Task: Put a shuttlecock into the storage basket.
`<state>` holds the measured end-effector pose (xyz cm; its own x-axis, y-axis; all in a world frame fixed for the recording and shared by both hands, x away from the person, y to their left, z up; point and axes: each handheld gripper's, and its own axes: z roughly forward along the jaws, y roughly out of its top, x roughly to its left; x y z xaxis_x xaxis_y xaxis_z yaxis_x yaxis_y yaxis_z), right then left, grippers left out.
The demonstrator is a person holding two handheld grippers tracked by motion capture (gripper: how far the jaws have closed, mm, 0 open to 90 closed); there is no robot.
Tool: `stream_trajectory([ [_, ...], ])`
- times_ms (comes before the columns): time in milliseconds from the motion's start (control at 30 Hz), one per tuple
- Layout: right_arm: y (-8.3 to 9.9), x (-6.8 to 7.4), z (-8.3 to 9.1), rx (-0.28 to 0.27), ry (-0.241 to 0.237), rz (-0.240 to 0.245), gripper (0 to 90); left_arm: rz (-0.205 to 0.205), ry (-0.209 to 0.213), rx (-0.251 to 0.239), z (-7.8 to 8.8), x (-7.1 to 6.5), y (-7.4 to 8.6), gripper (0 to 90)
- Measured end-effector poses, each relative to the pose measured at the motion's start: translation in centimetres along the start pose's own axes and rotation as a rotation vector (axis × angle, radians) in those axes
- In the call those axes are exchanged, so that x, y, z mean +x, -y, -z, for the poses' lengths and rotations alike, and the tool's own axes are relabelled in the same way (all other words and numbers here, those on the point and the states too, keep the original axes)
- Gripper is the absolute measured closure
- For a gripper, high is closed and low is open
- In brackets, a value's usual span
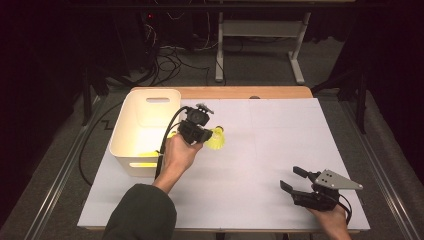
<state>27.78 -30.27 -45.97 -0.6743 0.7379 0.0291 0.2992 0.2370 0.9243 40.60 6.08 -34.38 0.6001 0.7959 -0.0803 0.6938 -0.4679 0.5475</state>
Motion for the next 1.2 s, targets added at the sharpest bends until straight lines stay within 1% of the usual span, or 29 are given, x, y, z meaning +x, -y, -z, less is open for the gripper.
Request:
stream_trajectory([
  [133, 0.0, 0.0, 0.0, -0.001, -0.003, 0.0, 29.7, -0.001, -0.004, -0.006, 0.4, 0.0, -0.3, 88.7],
  [267, 0.0, -0.1, 0.1, -0.006, -0.001, -0.002, 29.8, 0.0, -0.003, -0.003, 0.6, 0.4, -0.4, 88.7],
  [667, 0.1, -0.4, 0.5, -0.017, 0.008, -0.012, 29.7, 0.007, -0.017, -0.022, 1.9, 1.2, -0.7, 88.7],
  [1200, 0.1, -0.5, 0.5, -0.018, 0.006, -0.019, 29.7, 0.021, -0.024, -0.026, 2.7, 2.2, -0.8, 88.7],
])
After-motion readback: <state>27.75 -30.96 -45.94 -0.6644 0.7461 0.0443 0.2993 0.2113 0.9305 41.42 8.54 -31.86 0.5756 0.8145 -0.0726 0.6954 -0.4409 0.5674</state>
